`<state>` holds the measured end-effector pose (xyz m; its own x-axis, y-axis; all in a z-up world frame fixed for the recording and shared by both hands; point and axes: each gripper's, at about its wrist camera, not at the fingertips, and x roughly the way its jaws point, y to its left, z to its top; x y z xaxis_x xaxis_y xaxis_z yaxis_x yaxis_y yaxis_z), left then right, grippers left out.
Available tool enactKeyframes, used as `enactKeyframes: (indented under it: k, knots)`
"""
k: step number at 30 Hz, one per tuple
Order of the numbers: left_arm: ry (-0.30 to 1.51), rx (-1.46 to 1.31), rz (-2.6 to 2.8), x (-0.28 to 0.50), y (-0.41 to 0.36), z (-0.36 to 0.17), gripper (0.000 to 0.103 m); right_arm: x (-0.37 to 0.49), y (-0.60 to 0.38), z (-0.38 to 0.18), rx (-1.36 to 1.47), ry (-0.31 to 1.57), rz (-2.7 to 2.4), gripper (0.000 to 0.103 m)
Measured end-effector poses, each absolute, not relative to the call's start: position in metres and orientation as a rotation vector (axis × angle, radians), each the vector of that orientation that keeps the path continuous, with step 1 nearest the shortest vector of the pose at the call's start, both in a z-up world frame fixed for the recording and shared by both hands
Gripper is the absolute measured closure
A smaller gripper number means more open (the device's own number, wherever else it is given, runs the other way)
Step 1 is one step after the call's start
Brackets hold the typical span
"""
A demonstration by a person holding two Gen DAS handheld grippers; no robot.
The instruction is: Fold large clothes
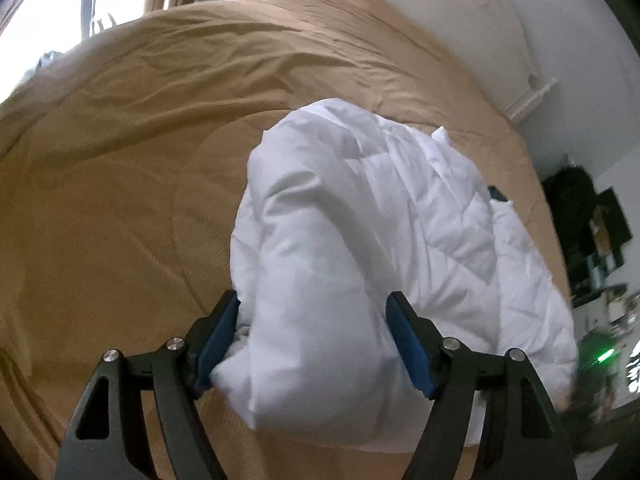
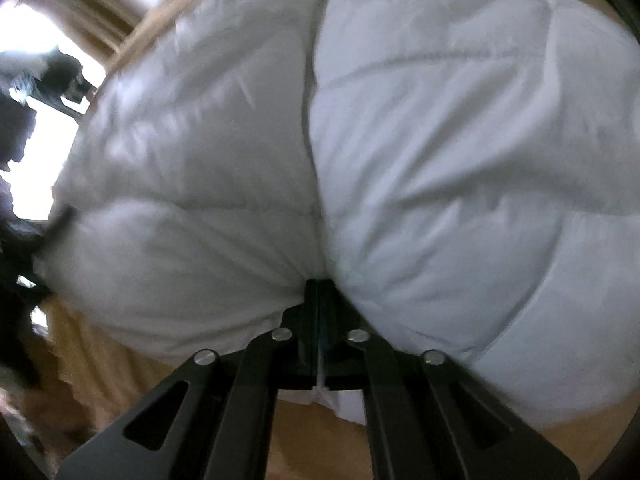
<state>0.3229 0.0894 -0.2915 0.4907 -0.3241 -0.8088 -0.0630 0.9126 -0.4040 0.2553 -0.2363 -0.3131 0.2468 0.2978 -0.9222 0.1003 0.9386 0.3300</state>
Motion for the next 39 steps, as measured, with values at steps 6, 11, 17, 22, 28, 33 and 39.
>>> enactKeyframes:
  k: [6, 11, 17, 22, 28, 33, 39]
  knots:
    - [1.092, -0.642, -0.153, 0.314, 0.118, -0.316, 0.020, 0.293, -0.248, -0.288, 0.369, 1.161, 0.176, 0.032]
    - [1.086, -0.837, -0.165, 0.301, 0.133, -0.338, 0.014, 0.287, -0.224, -0.303, 0.261, 1.117, 0.210, 0.017]
    - [1.131, -0.835, -0.137, 0.280, 0.136, -0.341, 0.012, 0.287, -0.253, -0.275, 0.466, 1.074, 0.296, 0.022]
    - [1.129, -0.843, -0.227, 0.272, 0.128, -0.335, 0.012, 0.293, -0.282, -0.299, 0.538, 1.133, 0.254, 0.036]
    - [1.056, -0.869, -0.265, 0.291, 0.110, -0.337, 0.003, 0.285, -0.280, -0.313, 0.508, 1.133, 0.260, 0.042]
    - [1.114, -0.805, -0.224, 0.333, 0.091, -0.360, 0.008, 0.276, -0.284, -0.314, 0.520, 1.127, 0.256, 0.044]
    - [1.080, -0.713, -0.248, 0.326, 0.082, -0.333, 0.039, 0.305, -0.290, -0.293, 0.675, 1.112, 0.290, 0.052]
